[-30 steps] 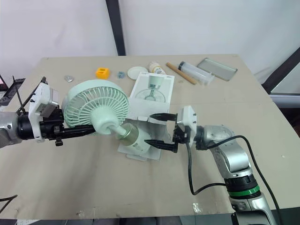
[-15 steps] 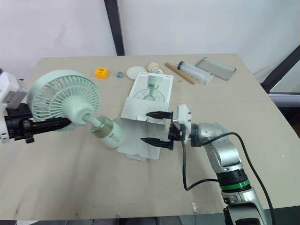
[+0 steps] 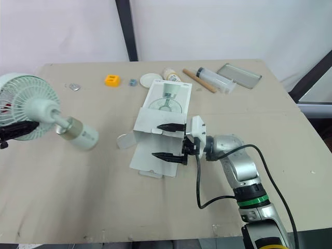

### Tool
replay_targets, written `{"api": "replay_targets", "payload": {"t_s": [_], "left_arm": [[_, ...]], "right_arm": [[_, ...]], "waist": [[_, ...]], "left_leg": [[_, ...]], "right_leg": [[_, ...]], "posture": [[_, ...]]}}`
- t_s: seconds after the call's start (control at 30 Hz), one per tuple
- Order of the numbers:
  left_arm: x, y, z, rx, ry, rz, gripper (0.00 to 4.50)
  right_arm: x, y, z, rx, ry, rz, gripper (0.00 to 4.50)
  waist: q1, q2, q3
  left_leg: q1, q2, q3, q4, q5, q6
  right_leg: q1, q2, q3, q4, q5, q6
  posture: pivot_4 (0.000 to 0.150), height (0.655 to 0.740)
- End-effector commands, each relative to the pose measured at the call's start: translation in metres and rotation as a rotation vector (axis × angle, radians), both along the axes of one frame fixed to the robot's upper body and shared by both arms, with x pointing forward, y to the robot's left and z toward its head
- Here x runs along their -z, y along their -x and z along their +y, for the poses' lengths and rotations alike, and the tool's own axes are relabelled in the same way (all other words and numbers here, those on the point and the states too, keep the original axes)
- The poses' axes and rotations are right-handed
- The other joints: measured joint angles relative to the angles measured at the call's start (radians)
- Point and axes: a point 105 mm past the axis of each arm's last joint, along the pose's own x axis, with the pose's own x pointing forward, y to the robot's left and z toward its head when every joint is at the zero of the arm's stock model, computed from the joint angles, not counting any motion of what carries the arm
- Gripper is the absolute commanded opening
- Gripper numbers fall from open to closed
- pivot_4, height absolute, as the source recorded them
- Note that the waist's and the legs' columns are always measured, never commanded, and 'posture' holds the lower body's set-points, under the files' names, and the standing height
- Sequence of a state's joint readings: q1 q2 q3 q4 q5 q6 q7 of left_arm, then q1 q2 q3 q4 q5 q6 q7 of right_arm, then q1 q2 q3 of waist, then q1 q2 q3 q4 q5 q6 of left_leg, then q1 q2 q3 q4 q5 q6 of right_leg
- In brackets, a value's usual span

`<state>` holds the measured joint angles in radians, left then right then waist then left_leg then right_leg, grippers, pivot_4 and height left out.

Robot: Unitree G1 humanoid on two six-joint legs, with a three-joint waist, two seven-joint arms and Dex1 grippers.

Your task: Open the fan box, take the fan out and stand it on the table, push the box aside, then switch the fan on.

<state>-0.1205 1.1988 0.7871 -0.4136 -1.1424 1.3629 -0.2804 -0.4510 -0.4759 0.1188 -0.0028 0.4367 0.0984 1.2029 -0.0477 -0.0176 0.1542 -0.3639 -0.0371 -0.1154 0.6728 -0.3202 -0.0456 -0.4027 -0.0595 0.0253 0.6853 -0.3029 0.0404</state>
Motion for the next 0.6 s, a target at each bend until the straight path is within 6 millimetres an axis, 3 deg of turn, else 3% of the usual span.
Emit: {"api": "replay_targets", "payload": {"t_s": [0.03, 0.6], "left_arm": [[-0.013, -0.006, 0.003, -0.030, 0.000, -0.055, 1.92], [0.004, -0.031, -0.003, -0.011, 0.066, 0.007, 1.92]], "right_arm": [[-0.008, 0.001, 0.002, -0.012, -0.014, -0.043, 4.50], [-0.003, 0.008, -0.002, 0.022, -0.010, -0.038, 4.50]], "waist": [[0.000, 0.000, 0.000], [0.000, 0.000, 0.000]], "left_leg": [[-0.001, 0.000, 0.000, 0.000, 0.000, 0.000], [-0.004, -0.001, -0.001, 0.002, 0.001, -0.001]], "right_leg": [[0.000, 0.000, 0.000, 0.000, 0.000, 0.000], [-0.004, -0.002, 0.000, 0.002, 0.000, 0.000]], "posture": [[0.150, 0.7400], [0.150, 0.7400]]}}
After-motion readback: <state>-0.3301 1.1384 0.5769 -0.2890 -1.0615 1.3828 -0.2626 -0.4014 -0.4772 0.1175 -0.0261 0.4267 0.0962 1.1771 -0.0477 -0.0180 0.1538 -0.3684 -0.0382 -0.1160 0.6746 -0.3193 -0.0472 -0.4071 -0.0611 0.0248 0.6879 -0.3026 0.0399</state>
